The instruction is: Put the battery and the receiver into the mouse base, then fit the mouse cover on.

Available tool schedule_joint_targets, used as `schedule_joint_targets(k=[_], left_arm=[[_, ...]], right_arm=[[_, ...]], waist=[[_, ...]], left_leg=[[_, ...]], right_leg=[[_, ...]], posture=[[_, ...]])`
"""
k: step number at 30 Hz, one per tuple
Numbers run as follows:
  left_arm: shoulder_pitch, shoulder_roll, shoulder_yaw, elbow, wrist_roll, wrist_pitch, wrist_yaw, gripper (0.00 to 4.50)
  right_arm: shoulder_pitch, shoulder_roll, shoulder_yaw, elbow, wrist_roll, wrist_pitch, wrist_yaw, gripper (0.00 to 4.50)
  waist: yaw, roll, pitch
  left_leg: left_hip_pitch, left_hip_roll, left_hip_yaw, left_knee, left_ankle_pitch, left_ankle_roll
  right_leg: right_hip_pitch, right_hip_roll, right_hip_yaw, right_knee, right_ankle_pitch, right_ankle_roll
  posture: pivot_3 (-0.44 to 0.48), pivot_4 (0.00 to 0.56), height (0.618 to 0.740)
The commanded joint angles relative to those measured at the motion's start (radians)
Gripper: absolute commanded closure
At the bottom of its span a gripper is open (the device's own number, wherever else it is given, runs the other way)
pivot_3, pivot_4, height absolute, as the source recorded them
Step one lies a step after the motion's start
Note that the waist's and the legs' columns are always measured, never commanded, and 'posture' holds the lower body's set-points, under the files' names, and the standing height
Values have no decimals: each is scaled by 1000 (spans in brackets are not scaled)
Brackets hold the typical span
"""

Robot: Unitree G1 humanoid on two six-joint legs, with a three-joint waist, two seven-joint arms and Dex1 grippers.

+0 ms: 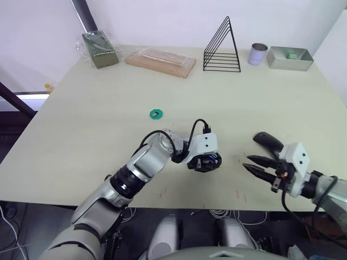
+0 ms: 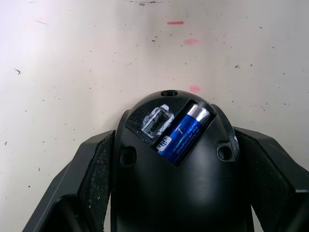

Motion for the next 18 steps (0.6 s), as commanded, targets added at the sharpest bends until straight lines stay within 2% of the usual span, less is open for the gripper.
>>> schedule_joint_targets(k=[1, 3, 7, 11, 13, 14, 18], left_arm=[[12, 0, -9, 15, 3, 0, -6, 1296], [14, -1, -7, 17, 3, -2, -7, 1296], [18, 1, -2, 19, 0, -6, -13, 1296], [19, -1, 2, 29, -3, -13, -18, 1296], [19, -11, 16, 35, -18, 4, -19, 288], [16, -15, 20, 37, -16, -5, -13, 128], [12, -11, 66, 3, -44, -17, -13, 128]], right_arm=[[69, -37, -124, -73, 48, 15, 43, 1147], [102, -43, -166, -87, 59, 18, 53, 61], [148, -41, -229, -99, 81, 24, 64, 61], [161, -39, -241, -101, 86, 24, 68, 61], [159, -40, -238, -100, 88, 24, 69, 0], [156, -40, -238, -98, 90, 24, 68, 0], [153, -32, -240, -91, 105, 20, 75, 0]], waist=[[-1, -1, 0], [-1, -1, 0], [-1, -1, 0], [-1, -1, 0], [-1, -1, 0], [-1, -1, 0], [-1, -1, 1]], left_leg=[[0, 0, 0, 0, 0, 0], [0, 0, 0, 0, 0, 0], [0, 0, 0, 0, 0, 0], [0, 0, 0, 0, 0, 0], [0, 0, 0, 0, 0, 0], [0, 0, 0, 0, 0, 0], [0, 0, 0, 0, 0, 0]], right_leg=[[0, 0, 0, 0, 0, 0], [0, 0, 0, 0, 0, 0], [0, 0, 1, 0, 0, 0], [0, 0, 0, 0, 0, 0], [0, 0, 0, 0, 0, 0], [0, 0, 0, 0, 0, 0], [0, 0, 0, 0, 0, 0]], posture=[[0, 150, 740], [0, 150, 740], [0, 150, 740], [0, 150, 740], [0, 150, 740], [0, 150, 740], [0, 150, 740]])
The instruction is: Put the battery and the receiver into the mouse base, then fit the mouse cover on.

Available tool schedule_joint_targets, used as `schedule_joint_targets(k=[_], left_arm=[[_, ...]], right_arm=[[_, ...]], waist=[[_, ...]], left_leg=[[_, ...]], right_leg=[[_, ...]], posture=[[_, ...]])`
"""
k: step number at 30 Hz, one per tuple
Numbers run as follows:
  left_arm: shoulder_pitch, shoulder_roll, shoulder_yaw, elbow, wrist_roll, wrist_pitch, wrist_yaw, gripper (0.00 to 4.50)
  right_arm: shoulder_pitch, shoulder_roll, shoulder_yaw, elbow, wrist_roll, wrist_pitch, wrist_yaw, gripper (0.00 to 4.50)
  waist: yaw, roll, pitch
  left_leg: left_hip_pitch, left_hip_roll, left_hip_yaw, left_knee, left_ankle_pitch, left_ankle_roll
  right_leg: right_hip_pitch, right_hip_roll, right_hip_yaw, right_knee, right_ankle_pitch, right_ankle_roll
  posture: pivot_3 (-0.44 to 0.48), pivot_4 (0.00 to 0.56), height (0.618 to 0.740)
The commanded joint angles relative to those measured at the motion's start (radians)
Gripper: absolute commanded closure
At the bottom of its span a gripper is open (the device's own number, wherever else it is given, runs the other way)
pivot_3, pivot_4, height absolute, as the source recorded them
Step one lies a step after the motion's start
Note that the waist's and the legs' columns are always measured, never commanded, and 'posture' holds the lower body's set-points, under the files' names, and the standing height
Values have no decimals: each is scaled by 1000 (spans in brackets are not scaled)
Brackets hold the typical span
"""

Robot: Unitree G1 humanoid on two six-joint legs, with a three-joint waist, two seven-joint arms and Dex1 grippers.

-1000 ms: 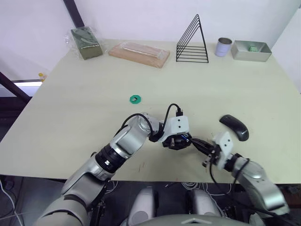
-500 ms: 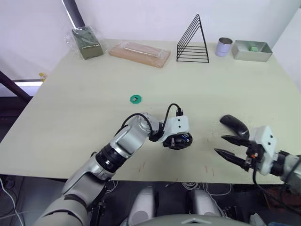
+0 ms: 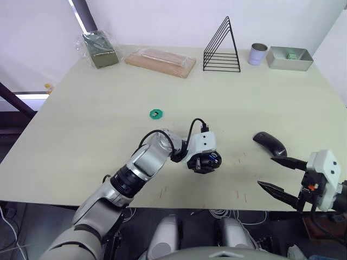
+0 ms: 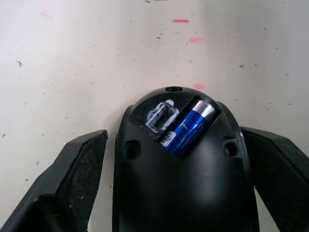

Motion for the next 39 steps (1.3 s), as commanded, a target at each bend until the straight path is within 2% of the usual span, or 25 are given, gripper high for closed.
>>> schedule_joint_targets(k=[1, 9, 15, 22, 24, 28, 34, 39], left_arm=[[7, 17, 53, -57, -41, 5, -19, 128], [72, 180, 204, -256, -185, 71, -101, 128], [143, 250, 314, -305, -254, 72, -78, 128], [307, 265, 569, -361, -378, 142, 11, 128], [347, 270, 612, -368, -392, 148, 34, 128], [463, 214, 829, -345, -453, 133, 135, 128], [506, 229, 988, -286, -524, 158, 181, 128], [506, 246, 1015, -249, -537, 131, 217, 128]], right_arm=[[-1, 4, -32, -10, 23, -11, 18, 0], [7, 6, -55, 29, 24, -38, 64, 0], [-6, 8, -70, 54, 31, -53, 93, 0], [-16, 25, -95, 112, 25, -87, 119, 0], [-21, 29, -93, 122, 15, -101, 121, 0], [-39, 50, -64, 142, -64, -160, 96, 0], [-56, 122, -60, 205, -68, -316, 185, 0], [-39, 150, -68, 236, -24, -330, 219, 0]], waist=[[0, 0, 0], [0, -1, 3], [1, -2, 4], [-1, -1, 5], [-1, -1, 5], [0, -2, 6], [2, -2, 7], [0, -2, 7]], left_leg=[[0, 0, 0, 0, 0, 0], [0, 3, 0, -1, 0, 0], [-1, 3, 0, -1, 0, 0], [0, 4, 0, -1, 0, 0], [0, 4, 0, -1, 0, 0], [0, 4, 0, -1, 0, 0], [1, 4, 1, -1, 0, -1], [1, 2, 1, -2, 0, -1]], right_leg=[[0, 0, 0, 0, 0, 0], [-1, 0, 0, 0, 0, 0], [-1, -1, 0, -1, 0, 0], [-1, -1, 0, -1, 0, 0], [-1, -1, 0, -1, 0, 0], [0, -1, -1, -1, 0, 0], [0, -3, -1, 0, 0, 0], [0, -7, -2, -1, 0, 0]], posture=[[0, 150, 740], [0, 150, 740], [0, 150, 740], [0, 150, 740], [0, 150, 740], [0, 150, 740], [0, 150, 740], [0, 150, 740]])
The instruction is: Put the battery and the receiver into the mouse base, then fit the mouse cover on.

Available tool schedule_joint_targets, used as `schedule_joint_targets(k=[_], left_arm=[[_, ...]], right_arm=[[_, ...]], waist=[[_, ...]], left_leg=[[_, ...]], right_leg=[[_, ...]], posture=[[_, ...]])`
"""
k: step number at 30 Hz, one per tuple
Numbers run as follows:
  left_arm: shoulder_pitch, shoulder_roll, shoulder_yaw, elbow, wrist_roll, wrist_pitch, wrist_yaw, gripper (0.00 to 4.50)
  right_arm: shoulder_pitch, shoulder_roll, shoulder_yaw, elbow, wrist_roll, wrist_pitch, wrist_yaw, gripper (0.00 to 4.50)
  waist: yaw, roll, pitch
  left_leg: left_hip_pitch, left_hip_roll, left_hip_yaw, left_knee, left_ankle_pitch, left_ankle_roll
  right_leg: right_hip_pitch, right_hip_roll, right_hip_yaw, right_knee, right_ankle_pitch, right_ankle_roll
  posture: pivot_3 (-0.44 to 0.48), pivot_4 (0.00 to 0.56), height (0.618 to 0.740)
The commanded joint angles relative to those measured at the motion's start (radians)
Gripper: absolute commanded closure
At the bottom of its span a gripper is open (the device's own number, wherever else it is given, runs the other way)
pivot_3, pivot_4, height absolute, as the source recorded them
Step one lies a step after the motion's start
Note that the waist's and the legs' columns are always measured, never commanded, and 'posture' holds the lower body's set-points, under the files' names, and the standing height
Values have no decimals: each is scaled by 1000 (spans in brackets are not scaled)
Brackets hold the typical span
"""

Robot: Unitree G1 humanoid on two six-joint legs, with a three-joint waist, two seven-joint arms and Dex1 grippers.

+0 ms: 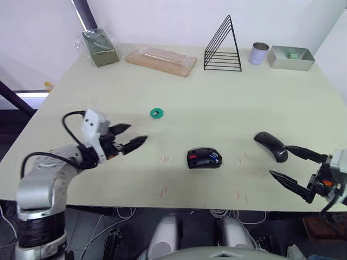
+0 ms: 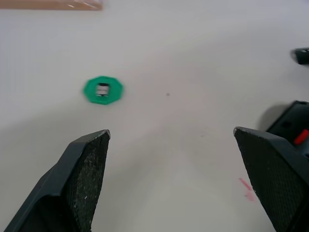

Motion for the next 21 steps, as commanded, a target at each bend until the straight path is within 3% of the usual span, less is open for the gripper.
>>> schedule_joint_targets(k=[1, 9, 13, 18, 21], left_arm=[[-24, -1, 35, 14, -33, 1, 50, 128], [-153, -33, -69, 114, 21, 7, 206, 128], [-220, -28, -131, 202, 57, -29, 211, 128], [-363, -14, -233, 430, 124, -162, 121, 128], [-448, -14, -277, 571, 163, -258, 61, 882]], right_arm=[[6, 19, -34, 15, 25, -30, 3, 0], [39, 56, -38, -6, 52, -44, -1, 0], [43, 56, -31, -20, 58, -41, -12, 0], [28, 54, -11, -40, 62, -31, -39, 0], [16, 56, 2, -55, 66, -25, -57, 0]], waist=[[-1, 0, 0], [-1, 0, 0], [-1, 0, 0], [0, 0, 0], [-1, 0, 0]], left_leg=[[0, 0, 0, 0, 0, 0], [0, 0, 0, -1, 0, 0], [0, 0, 0, -1, 0, 0], [0, -1, -1, -1, 0, -1], [0, -1, 0, -1, 0, 0]], right_leg=[[0, 0, 0, 0, 0, 0], [0, -4, 0, 0, 0, 0], [0, -3, 0, 0, 0, 0], [-1, -2, -1, 0, 0, -1], [-1, -2, -1, 0, 0, -1]], posture=[[0, 150, 740], [0, 150, 740], [0, 150, 740], [0, 150, 740], [0, 150, 740]])
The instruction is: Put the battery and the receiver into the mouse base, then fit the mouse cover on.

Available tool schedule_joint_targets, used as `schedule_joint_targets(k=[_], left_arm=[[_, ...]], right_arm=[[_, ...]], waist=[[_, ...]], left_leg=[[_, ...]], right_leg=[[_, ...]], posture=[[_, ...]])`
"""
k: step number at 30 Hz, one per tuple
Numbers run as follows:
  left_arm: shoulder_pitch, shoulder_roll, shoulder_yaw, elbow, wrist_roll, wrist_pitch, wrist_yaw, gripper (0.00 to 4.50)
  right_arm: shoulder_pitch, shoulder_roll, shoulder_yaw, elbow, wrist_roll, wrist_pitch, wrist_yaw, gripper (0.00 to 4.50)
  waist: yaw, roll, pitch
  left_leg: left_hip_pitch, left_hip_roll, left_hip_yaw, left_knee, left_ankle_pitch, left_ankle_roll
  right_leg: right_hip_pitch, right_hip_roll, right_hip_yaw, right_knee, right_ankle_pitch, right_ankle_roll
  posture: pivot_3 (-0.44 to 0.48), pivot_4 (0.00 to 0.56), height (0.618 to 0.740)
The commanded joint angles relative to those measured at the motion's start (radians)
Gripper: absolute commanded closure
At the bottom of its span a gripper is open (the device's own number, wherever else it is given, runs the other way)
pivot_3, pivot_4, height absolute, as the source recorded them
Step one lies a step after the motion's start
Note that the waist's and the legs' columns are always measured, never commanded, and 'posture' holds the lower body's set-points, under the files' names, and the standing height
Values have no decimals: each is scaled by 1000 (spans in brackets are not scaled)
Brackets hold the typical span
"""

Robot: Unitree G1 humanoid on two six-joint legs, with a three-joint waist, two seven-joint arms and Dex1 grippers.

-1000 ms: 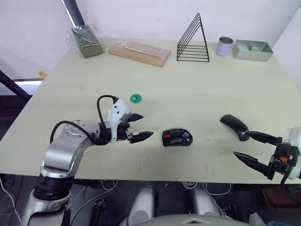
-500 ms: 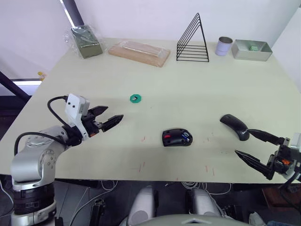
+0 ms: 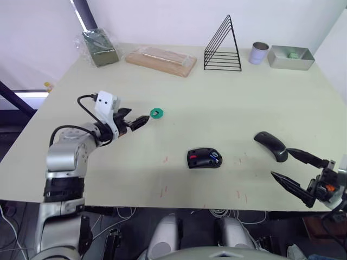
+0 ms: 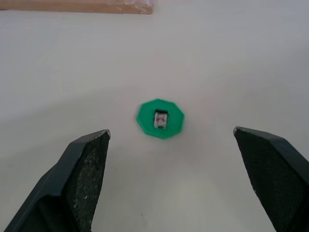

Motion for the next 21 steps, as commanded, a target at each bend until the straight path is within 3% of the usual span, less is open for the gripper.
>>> schedule_joint_targets(k=[1, 3, 9, 21], left_arm=[[-86, 6, -31, 124, 31, -111, -69, 1472], [-125, -3, -54, 200, 52, -153, -90, 2427], [-240, -40, -137, 443, 145, -302, -142, 2427], [-395, -70, -160, 777, 237, -475, -231, 2427]], right_arm=[[-8, -2, 1, -45, 22, 3, -20, 0], [-8, -3, 2, -50, 25, 6, -24, 0], [-20, -14, 33, -76, 27, 12, -24, 0], [-4, -8, 58, -150, 42, 26, -63, 0]], waist=[[0, 0, 0], [0, 0, 0], [0, -1, 1], [-1, -3, 2]], left_leg=[[0, 0, 0, 0, 0, 0], [-1, 0, 0, 0, 0, 0], [-1, -2, -1, 0, 0, 1], [-2, -3, -1, 0, 0, 1]], right_leg=[[0, 0, 0, 0, 0, 0], [0, 0, 0, -1, 0, 0], [0, 2, -1, -1, 2, 4], [0, 3, -2, 0, 2, 5]], posture=[[0, 150, 740], [0, 150, 740], [0, 150, 740], [0, 150, 740]])
